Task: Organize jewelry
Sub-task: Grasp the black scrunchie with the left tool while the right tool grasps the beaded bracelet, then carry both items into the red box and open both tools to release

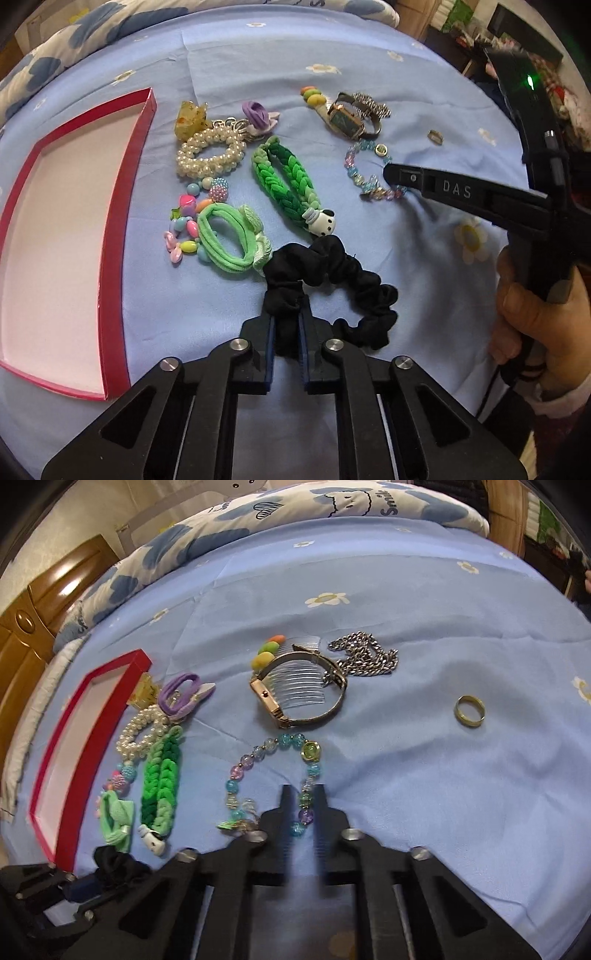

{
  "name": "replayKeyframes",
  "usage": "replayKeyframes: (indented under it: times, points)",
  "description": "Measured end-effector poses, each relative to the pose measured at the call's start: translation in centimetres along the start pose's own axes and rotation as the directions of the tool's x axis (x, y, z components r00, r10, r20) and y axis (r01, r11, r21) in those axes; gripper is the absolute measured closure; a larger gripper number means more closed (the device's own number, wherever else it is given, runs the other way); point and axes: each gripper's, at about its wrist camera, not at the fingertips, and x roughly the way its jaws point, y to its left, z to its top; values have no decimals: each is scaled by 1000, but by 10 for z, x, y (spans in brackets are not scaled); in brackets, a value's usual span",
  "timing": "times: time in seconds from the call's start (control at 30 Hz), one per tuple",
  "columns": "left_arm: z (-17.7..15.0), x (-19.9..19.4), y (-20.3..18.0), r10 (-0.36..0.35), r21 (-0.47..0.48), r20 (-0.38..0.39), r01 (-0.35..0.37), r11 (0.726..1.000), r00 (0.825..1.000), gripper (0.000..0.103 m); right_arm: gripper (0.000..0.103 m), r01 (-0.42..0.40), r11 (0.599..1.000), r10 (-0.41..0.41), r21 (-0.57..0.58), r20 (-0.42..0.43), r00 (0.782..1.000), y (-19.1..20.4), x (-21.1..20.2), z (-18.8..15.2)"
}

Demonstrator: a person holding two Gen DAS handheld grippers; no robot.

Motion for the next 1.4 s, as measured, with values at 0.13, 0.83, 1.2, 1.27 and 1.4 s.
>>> replayKeyframes:
  times: [0.13,0.83,1.2,1.27,1.4]
  points:
    - [0,-23,12,-44,-39,54,47,998,998,96,96,-58,998,57,26,33,998,1,-19,-2]
    - [-26,-111,124,44,-260,212,13,966,976,96,96,-294,949,304,-114,90,948,124,-83,-2]
    - [-37,-117,180,101,-354,209,-22,935,973,96,96,-399,895,414,-199,38,910,203,-69,-5]
    - [-37,-114,190,113,-365,202,-32,930,973,96,96,-409,888,423,-208,26,906,214,-63,-6]
    - [-37,-106,212,121,-393,187,-38,919,975,96,96,-451,871,457,-197,-16,889,236,-43,-9]
